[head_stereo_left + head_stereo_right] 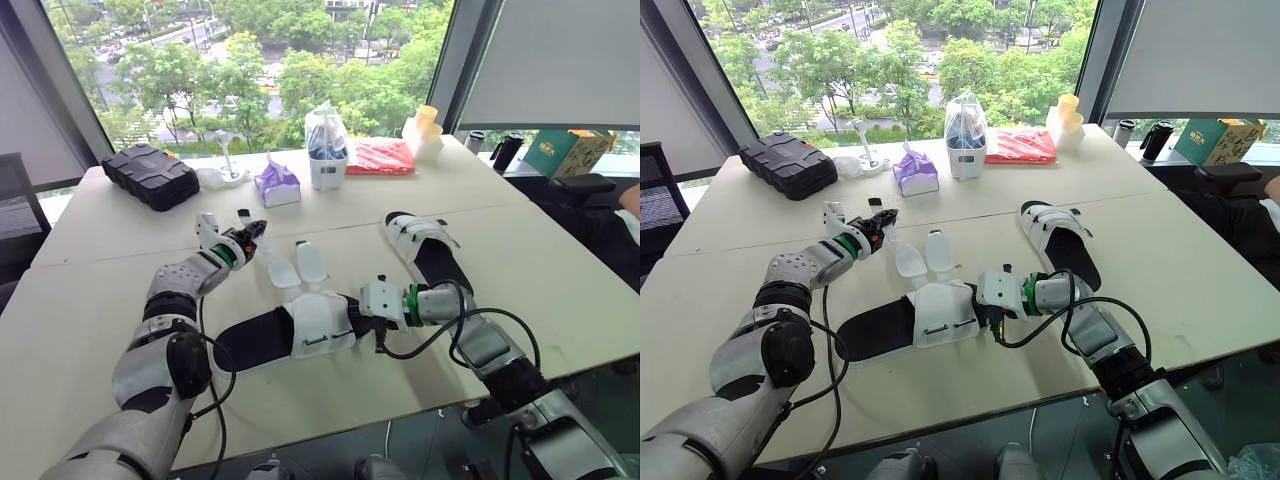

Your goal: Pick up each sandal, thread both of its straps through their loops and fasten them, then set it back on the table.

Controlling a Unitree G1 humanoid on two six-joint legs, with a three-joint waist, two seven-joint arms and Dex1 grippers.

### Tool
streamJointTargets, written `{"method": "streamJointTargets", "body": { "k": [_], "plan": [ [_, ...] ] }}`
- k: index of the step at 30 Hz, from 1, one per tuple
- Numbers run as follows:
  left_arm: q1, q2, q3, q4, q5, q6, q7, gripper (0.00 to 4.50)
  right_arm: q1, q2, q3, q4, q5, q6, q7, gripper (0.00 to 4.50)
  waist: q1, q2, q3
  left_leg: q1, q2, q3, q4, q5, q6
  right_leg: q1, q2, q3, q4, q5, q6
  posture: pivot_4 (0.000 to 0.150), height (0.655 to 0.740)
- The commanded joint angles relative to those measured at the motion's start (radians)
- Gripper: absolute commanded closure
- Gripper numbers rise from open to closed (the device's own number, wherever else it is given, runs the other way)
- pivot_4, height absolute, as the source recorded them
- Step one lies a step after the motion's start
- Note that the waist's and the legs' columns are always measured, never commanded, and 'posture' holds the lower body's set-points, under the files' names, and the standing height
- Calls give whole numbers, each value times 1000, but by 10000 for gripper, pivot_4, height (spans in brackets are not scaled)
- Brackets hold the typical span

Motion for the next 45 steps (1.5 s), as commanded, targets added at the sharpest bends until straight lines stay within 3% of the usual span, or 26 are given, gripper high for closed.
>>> {"method": "streamJointTargets", "body": {
  "k": [1, 6, 9, 11, 13, 17, 23, 30, 34, 40, 45],
  "plan": [
    [-23, 23, -32, -69, 4, 37, -65, 44361, -4, -6, 2, -1, -19, 5, -2, 45000, 0, 0, 0, 0, 0, 0, 0, 0, 0, 0, 0, 0, 0, 0, 0, 1500, 7400],
    [90, 20, -274, -536, -2, 179, -280, 44361, -1, -7, 2, -2, -18, 5, 0, 45000, -2, 0, 1, -1, 0, 0, 0, 0, 0, 0, 0, 1, 0, 0, 0, 1500, 7400],
    [168, 56, -434, -837, 40, 131, -393, 44361, 0, -9, 4, -2, -19, 4, 3, 45000, -2, 0, 1, -1, 0, 0, -1, 0, 0, -1, 0, 2, 0, 0, 0, 1500, 7400],
    [233, 109, -556, -1016, 106, 4, -528, 44361, 0, -11, 5, 0, -19, 2, 5, 45000, -2, 0, 1, -1, 0, 1, -1, 0, -1, -1, -2, 3, 0, 0, 0, 1500, 7400],
    [314, 185, -709, -1153, 258, -244, -679, 44361, 1, -12, 8, 1, -20, -1, 8, 45000, -3, 1, 0, -1, 0, 1, -2, -1, -2, -2, -3, 4, 0, 0, -1, 1500, 7400],
    [391, 242, -871, -1161, 473, -689, -837, 44361, 0, -13, 16, 10, -25, -12, 13, 45000, 1, 2, 0, 0, 0, 3, -3, -1, -2, -2, -4, 4, -1, -4, -8, 1500, 7400],
    [408, 254, -957, -1005, 579, -1163, -989, 44361, -4, -7, 23, 22, -29, -22, 21, 45000, 1, 2, 0, -1, 1, 3, -2, 0, 1, -2, -5, 4, -1, -6, -12, 1500, 7400],
    [396, 271, -1000, -866, 591, -1417, -1061, 44361, -8, -3, 26, 28, -32, -27, 29, 45000, 1, 2, 0, -1, 1, 3, -2, 0, 3, -3, -5, 4, -1, -7, -13, 1500, 7400],
    [344, 215, -946, -818, 619, -1473, -945, 30781, -9, 0, 30, 36, -38, -32, 30, 45000, 2, 2, 0, -1, 1, 3, -2, 0, 3, -3, -5, 3, -1, -7, -12, 1500, 7400],
    [296, 212, -889, -875, 593, -1426, -839, 256, -18, 8, 32, 53, -43, -43, 34, 45000, -1, 2, 0, -1, 1, 3, -1, 0, 3, -2, -3, 2, 0, -5, -9, 1500, 7400],
    [257, 251, -811, -1004, 473, -1083, -765, 256, -37, 19, 34, 78, -44, -54, 33, 45000, -3, 1, 0, -1, 2, 2, 0, 0, 3, -2, 1, 2, 2, -4, -7, 1500, 7400]
  ]
}}
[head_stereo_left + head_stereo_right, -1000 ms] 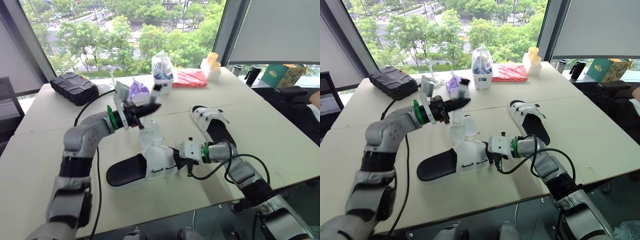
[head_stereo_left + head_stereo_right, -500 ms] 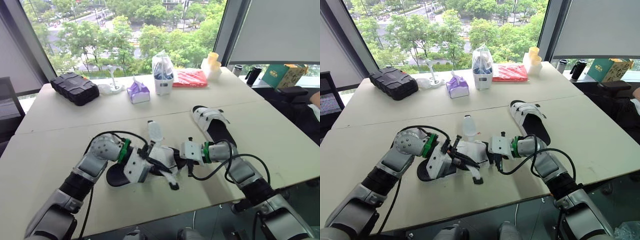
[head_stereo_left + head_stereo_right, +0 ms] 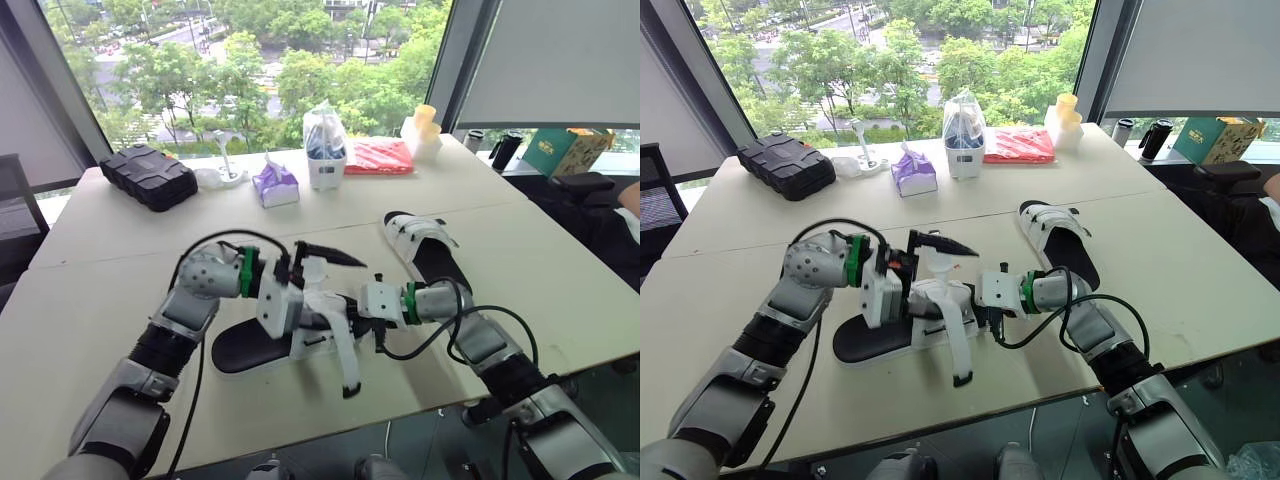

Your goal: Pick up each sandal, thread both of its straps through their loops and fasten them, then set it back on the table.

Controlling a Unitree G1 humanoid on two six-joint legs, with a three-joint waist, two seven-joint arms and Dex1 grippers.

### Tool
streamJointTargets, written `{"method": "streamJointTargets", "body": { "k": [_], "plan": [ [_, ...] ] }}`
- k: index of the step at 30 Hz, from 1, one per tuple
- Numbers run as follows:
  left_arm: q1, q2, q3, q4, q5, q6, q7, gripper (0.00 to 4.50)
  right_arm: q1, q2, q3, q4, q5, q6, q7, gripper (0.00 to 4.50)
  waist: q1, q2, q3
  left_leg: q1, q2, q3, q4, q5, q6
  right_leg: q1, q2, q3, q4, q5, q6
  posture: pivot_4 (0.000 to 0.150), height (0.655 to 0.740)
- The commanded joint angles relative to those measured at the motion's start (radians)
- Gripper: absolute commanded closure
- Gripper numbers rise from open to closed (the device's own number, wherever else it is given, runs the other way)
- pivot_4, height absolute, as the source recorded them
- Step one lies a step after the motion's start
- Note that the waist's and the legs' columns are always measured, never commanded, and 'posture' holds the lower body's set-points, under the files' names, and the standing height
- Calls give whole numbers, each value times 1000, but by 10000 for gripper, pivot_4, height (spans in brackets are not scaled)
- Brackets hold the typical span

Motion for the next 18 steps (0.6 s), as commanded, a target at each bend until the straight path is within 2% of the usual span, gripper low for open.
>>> {"method": "streamJointTargets", "body": {
  "k": [1, 4, 8, 13, 16, 18],
  "plan": [
    [-36, 68, 75, -139, -155, 299, 17, 256, -7, 14, 23, 36, -24, 0, 3, 45000, -2, 0, 0, 0, 0, 0, 0, 0, 0, 0, 0, 0, 0, 0, 0, 1500, 7400],
    [-3, 168, 101, -241, -295, 557, -40, 256, -12, 18, 24, 45, -24, -7, 3, 45000, -9, 0, 0, 1, 0, 0, 0, 0, 0, 0, 1, 0, 1, 0, 1, 1500, 7400],
    [19, 231, 134, -300, -350, 669, -68, 256, -20, 23, 24, 63, -26, -20, 2, 45000, -6, 0, 1, 1, 1, 0, 0, 0, 0, 0, 2, 0, 2, -1, 1, 1500, 7400],
    [20, 212, 145, -384, -400, 766, -52, 256, -30, 30, 24, 80, -27, -30, 3, 45000, -6, 0, 1, 1, 1, 0, 1, 0, 0, 2, 2, 0, 1, -1, 0, 1500, 7400],
    [-16, 194, 175, -385, -456, 869, -11, 256, -41, 34, 24, 94, -28, -38, 2, 45000, -7, 0, 1, 2, 1, 0, 1, 0, 0, 2, 2, 0, 1, -2, 0, 1500, 7400],
    [-20, 203, 183, -366, -450, 905, -4, 256, -44, 36, 24, 100, -28, -41, 0, 45000, -8, 0, 1, 2, 2, 0, 1, 0, 0, 2, 3, 0, 2, -1, 0, 1500, 7400]
  ]
}}
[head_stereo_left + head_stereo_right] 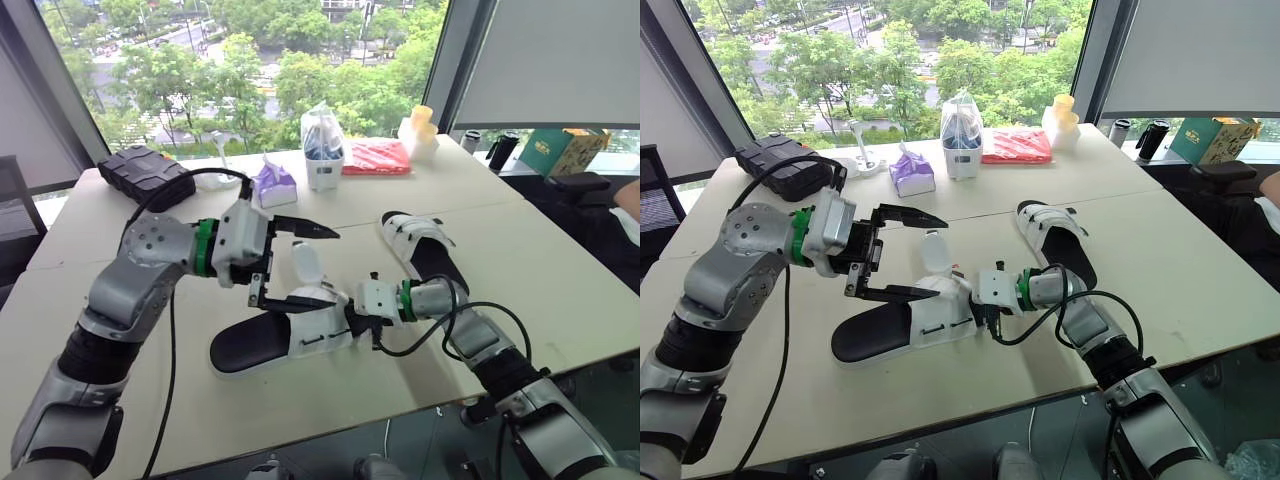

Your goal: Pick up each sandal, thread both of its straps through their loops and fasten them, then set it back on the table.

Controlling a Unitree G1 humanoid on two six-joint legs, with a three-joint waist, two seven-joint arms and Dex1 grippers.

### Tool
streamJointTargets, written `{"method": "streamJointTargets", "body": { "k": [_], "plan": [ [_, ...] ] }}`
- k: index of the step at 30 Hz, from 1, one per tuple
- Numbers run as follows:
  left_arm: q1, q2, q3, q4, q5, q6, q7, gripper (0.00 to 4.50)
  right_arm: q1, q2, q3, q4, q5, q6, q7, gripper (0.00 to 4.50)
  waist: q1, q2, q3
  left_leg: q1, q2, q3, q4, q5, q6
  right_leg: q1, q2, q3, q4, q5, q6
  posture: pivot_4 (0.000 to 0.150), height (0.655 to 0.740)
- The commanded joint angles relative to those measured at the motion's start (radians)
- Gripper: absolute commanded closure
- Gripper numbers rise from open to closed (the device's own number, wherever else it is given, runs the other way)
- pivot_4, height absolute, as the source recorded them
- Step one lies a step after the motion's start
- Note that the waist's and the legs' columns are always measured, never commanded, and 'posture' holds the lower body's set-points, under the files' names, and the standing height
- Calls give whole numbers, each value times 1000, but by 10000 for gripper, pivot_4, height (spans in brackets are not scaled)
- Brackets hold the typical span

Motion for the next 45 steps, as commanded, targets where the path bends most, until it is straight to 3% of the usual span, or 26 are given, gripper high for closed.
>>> {"method": "streamJointTargets", "body": {
  "k": [1, 6, 8, 11, 21, 29, 37, 40, 42, 45],
  "plan": [
    [-16, 30, 49, 21, 8, 55, 18, 256, -7, 7, 14, 29, -27, 4, -5, 45000, -1, 0, 0, 0, 0, 0, 0, 0, 0, 0, 0, 0, 0, 0, 0, 1500, 7400],
    [43, 125, -17, 145, 171, 124, 32, 256, -3, 11, 15, 24, -29, 5, -11, 45000, -3, 1, 0, 1, 1, 0, -1, 0, 0, 0, 2, 1, 0, 0, 0, 1500, 7400],
    [46, 110, -10, 127, 102, 276, 53, 256, 1, 10, 15, 19, -29, 5, -12, 45000, 1, 0, 1, 1, 1, 0, -1, 0, 0, 0, 3, 1, 0, 0, 0, 1500, 7400],
    [61, 93, -10, 80, 62, 336, 22, 256, 6, 7, 13, 16, -30, 5, -13, 45000, 3, -2, 2, 0, 1, 0, 0, 0, 0, 0, 2, 1, 0, 0, 0, 1500, 7400],
    [88, 19, -168, 91, 293, 201, 65, 256, 15, 4, 12, -2, -33, 20, -25, 45000, 4, -1, 2, 0, 1, 0, -1, 0, 0, 0, 2, 2, 0, -1, -4, 1500, 7400],
    [26, -88, -227, 169, 364, 170, 58, 256, 16, -2, 11, -4, -38, 25, -32, 45000, 6, -1, 2, 0, 1, 0, -1, 0, 0, 0, 2, 2, 0, -1, -4, 1500, 7400],
    [-30, -98, -310, 229, 434, 167, -34, 256, 11, -4, 9, 4, -44, 22, -36, 45000, 5, -1, 2, 0, 1, 1, 0, 0, 0, 0, 2, 2, 0, -1, -3, 1500, 7400],
    [-50, -96, -329, 236, 436, 178, -85, 8665, 12, -2, 10, 0, -46, 25, -39, 45000, 5, -1, 2, 0, 1, 1, 0, 0, 0, 0, 2, 2, 0, -1, -3, 1500, 7400],
    [-57, -104, -329, 237, 434, 171, -98, 19776, 13, -2, 10, -1, -47, 25, -40, 45000, 5, -1, 1, 0, 1, 1, 0, 0, 0, 0, 2, 2, 0, -1, -3, 1500, 7400],
    [-67, -129, -327, 250, 439, 170, -90, 31544, 15, -2, 9, -3, -47, 26, -42, 45000, 6, -1, 1, 0, 1, 1, 0, 0, 0, 0, 2, 2, 0, -1, -4, 1500, 7400]
  ]
}}
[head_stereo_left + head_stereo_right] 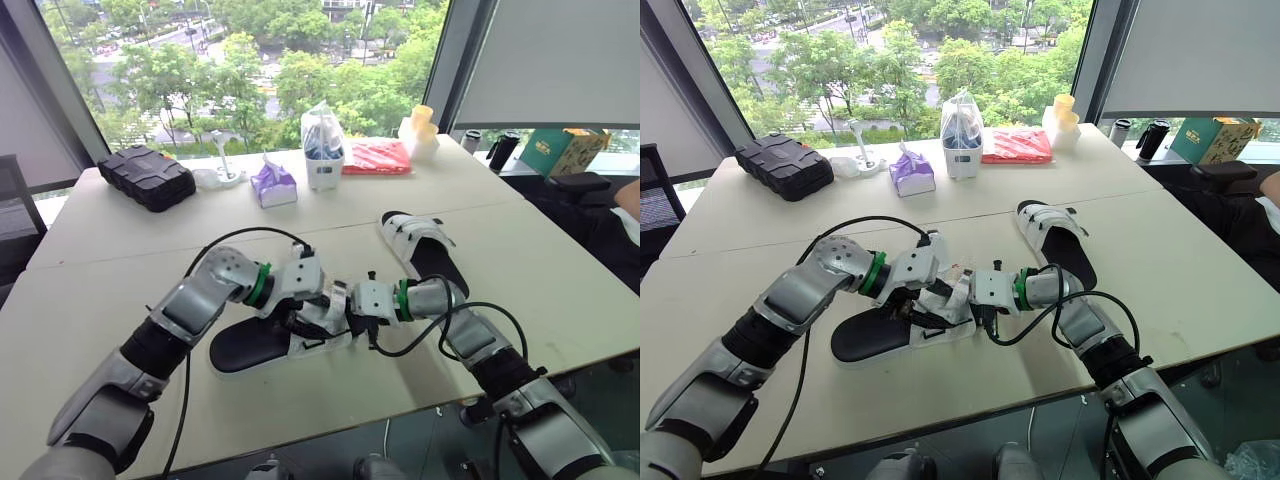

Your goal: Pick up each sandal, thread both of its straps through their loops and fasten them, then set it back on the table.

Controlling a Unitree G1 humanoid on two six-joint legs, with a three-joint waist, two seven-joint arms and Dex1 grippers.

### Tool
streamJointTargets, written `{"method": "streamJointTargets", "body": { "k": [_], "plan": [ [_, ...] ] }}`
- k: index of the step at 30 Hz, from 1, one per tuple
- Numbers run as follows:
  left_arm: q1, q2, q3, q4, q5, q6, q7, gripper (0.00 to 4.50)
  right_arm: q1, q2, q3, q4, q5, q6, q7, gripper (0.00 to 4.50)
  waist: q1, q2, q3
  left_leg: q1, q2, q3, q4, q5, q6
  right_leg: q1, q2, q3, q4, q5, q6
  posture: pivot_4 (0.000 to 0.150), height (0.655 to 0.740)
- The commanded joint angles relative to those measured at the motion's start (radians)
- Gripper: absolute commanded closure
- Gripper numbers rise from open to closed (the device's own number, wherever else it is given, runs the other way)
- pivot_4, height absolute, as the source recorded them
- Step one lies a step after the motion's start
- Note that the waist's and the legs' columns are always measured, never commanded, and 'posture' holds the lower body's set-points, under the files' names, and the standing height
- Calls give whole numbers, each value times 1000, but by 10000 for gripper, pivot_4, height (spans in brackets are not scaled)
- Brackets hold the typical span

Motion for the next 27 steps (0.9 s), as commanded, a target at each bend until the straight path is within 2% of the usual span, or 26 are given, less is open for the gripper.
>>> {"method": "streamJointTargets", "body": {
  "k": [1, 2, 6, 11, 15, 21, 27],
  "plan": [
    [-27, -33, -3, 18, 19, -4, 10, 38364, 11, -6, 4, 10, -29, 20, -16, 45000, 1, 0, 0, 0, 0, 0, 0, 0, 0, 0, 0, 0, 0, 0, 0, 1500, 7400],
    [-29, -44, -1, 27, 24, -4, 20, 41057, 12, -6, 4, 9, -29, 20, -17, 45000, 1, 0, 0, 0, 0, 0, 1, 0, 0, 0, 0, 0, 0, 0, 0, 1500, 7400],
    [-23, -86, 28, 43, -5, 55, 42, 41057, 14, -8, 5, 7, -29, 20, -18, 45000, 0, 0, 0, 0, 0, 0, 1, 0, 0, 0, 0, 0, 0, 1, 1, 1500, 7400],
    [19, -97, 114, -22, -138, 93, -16, 41057, 14, -11, 4, 7, -28, 19, -18, 45000, -2, 0, 0, 0, 0, 0, 1, 0, 0, 0, 0, 0, 0, 2, 3, 1500, 7400],
    [62, -38, 107, -75, -94, -77, -63, 41057, 15, -16, 3, 7, -27, 16, -15, 45000, 0, 0, 0, 0, 0, 0, 0, 0, 0, 0, 0, 0, 0, 2, 3, 1500, 7400],
    [90, -43, 147, -78, -98, -237, -46, 41057, 12, -17, 5, 11, -26, 14, -14, 45000, 2, 0, 0, 0, 0, 0, 1, 0, 0, 0, -4, 0, -1, 0, -2, 1500, 7400],
    [126, 13, 139, -105, -39, -488, -87, 41057, 11, -22, 5, 17, -28, 7, -9, 45000, 2, 0, 0, 0, 0, 0, 0, 0, 0, 0, -5, 0, -1, 0, -2, 1500, 7400]
  ]
}}
